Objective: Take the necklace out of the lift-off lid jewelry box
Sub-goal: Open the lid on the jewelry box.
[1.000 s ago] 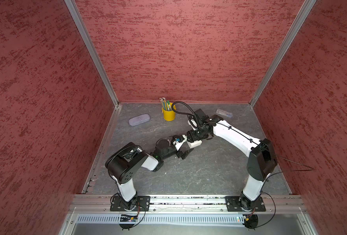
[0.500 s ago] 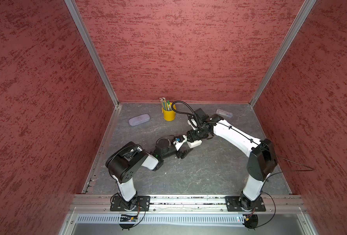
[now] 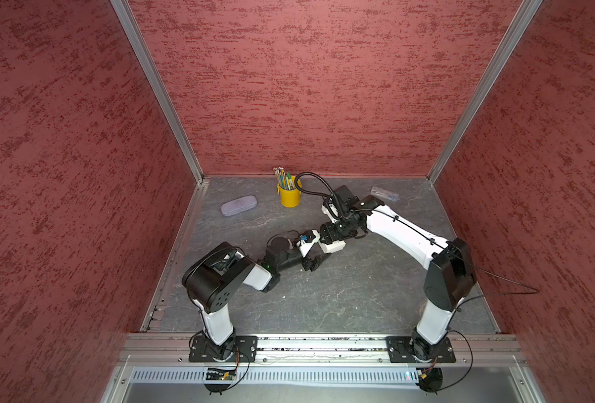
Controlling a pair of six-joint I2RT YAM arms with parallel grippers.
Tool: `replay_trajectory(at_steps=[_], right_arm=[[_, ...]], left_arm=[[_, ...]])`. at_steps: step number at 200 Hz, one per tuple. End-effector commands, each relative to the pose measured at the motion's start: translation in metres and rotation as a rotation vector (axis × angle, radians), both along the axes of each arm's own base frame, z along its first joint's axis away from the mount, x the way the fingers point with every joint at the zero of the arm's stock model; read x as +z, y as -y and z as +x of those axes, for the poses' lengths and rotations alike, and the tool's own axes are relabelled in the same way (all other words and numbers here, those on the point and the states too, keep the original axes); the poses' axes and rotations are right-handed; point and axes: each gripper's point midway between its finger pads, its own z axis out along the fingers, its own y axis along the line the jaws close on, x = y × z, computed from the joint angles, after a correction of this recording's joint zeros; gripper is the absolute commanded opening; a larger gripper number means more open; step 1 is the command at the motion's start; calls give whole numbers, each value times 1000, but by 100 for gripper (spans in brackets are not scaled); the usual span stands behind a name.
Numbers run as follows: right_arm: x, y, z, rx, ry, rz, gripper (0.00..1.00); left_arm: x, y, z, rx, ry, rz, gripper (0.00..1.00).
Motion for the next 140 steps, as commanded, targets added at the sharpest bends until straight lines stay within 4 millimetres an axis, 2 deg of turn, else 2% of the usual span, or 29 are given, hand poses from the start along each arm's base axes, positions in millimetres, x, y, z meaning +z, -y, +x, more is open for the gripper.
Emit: replay_trajectory(at_steps=[1,46,88,140], right_arm=[[29,-9,6,5,54,73,73],[33,-7,7,13,59,84,75],[51,6,16,-11,75,132,76],[63,23,23,-45,91,158,76]], left_arm=[[4,4,1,-20,3,-22,75],[2,0,1,-24,-12,-24,62],[0,-7,-2,-14,-21,-15,59],[0,-11,-3,-9,-40,12,54]])
